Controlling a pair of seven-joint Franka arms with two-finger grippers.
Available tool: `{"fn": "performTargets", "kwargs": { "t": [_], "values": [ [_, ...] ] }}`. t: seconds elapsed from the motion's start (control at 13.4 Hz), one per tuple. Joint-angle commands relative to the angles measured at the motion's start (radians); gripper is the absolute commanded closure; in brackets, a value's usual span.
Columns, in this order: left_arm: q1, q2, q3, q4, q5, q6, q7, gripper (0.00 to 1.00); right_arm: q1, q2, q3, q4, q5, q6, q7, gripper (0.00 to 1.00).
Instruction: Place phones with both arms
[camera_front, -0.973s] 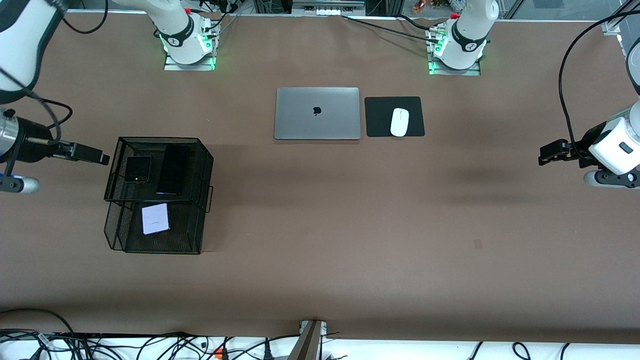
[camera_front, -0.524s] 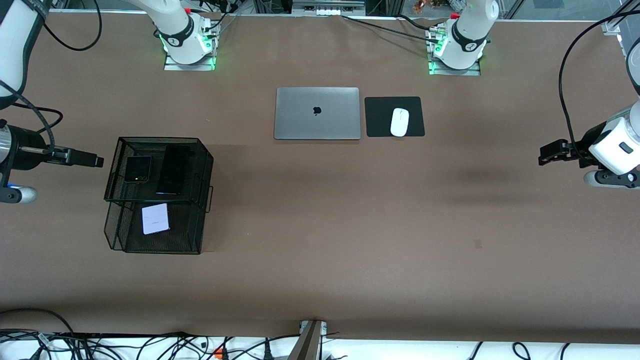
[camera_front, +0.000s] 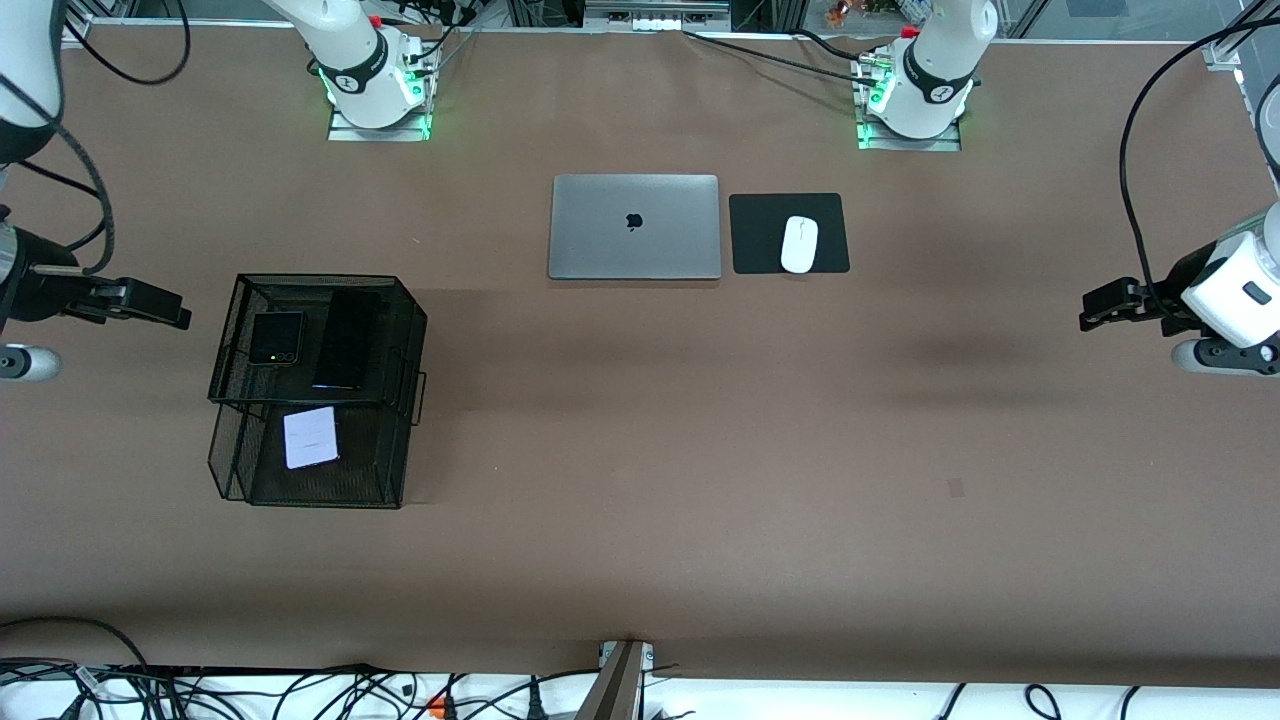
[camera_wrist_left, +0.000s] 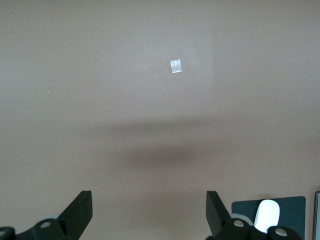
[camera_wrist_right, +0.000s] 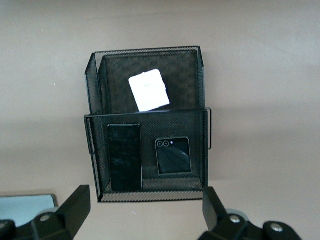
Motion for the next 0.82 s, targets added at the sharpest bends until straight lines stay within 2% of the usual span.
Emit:
{"fn": "performTargets", "kwargs": {
  "t": [0.0,0.15,0.3,0.52,0.75],
  "values": [
    [0.003,-0.065,-0.011,0.000,-0.005,-0.004,0.011,0.00,-0.037,-0.160,0.073,-0.259,-0.026,0.182,0.083,0.01],
    [-0.003,-0.103,-0.016,0.000,-0.010,-0.007,0.010,0.00,-0.098,-0.163,0.133,-0.264,-0.044,0.202,0.082,0.00],
    [-0.011,-0.099,-0.028,0.022,-0.016,-0.004,-0.006,0.00,-0.148,-0.164,0.190,-0.262,-0.061,0.184,0.086,0.00],
    [-0.009,-0.105,-0.072,0.025,-0.013,-0.010,-0.070,0.00,-0.163,-0.163,0.198,-0.258,-0.060,0.174,0.085,0.00],
    [-0.006,-0.119,-0.071,0.027,-0.013,-0.013,-0.056,0.00,-0.165,-0.163,0.198,-0.250,-0.055,0.170,0.069,0.00]
  ]
}}
